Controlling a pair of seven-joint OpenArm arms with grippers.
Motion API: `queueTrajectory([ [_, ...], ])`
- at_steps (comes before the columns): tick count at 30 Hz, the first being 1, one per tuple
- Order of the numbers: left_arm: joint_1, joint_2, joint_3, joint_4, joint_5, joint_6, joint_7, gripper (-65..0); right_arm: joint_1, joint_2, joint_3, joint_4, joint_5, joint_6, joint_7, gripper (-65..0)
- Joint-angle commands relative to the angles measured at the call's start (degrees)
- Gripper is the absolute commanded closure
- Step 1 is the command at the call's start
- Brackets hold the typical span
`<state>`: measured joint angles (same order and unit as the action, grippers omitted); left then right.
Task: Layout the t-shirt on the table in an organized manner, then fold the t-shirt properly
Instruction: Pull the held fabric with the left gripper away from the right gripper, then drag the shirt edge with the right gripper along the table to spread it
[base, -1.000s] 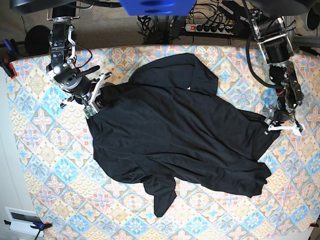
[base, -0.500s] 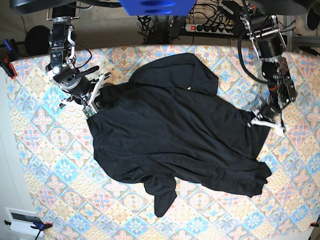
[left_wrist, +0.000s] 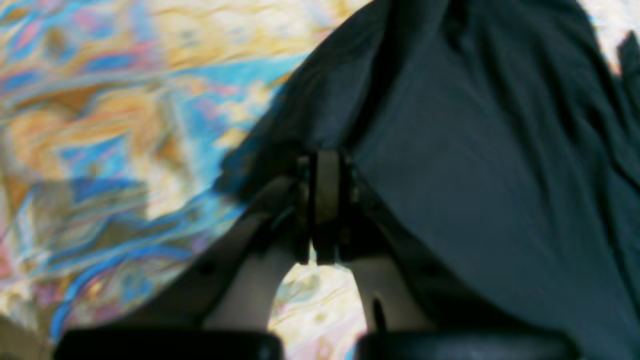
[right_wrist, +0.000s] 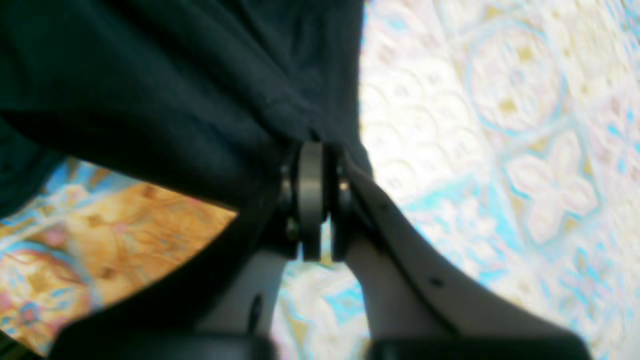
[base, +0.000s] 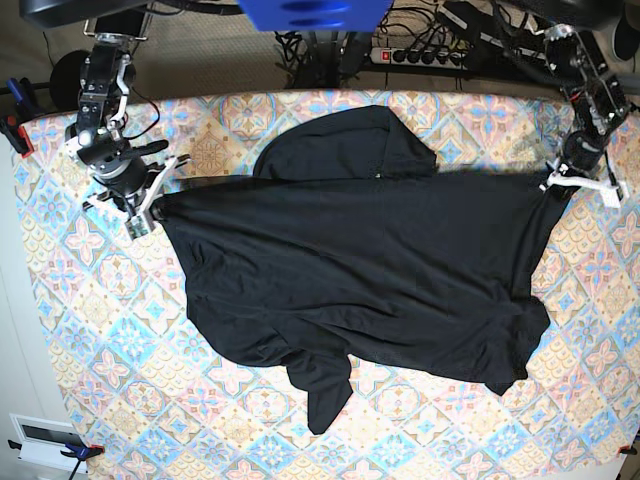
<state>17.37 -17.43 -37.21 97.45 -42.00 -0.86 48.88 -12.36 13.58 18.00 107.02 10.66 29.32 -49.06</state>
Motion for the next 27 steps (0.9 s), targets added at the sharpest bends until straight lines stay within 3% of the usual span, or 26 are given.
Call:
queueTrajectory([
  [1,0.26,-0.28,-0.20,0.88,-0.42,-0.41,-0.93,0.0,0.62,0.79,1.03,0.89,0.11,-0.44,1.01,0.0],
  [11,5.27,2.97,-3.01,0.79,-0.16,-0.41,-3.04,0.0,2.91,0.88,2.62,-0.96,0.20,-0.53,1.28,0.0],
  [21,3.25,3.15,-3.10,0.79,1.16,0.03,-2.86,0.0,13.37,0.88,2.44,-9.84,0.38,-0.27,1.45,0.0],
  [27,3.43,3.32,-3.01,0.79,3.62,0.03,-2.86,0.0,14.51,0.88,0.77,-11.68,0.38,-0.27,1.45,-1.3],
])
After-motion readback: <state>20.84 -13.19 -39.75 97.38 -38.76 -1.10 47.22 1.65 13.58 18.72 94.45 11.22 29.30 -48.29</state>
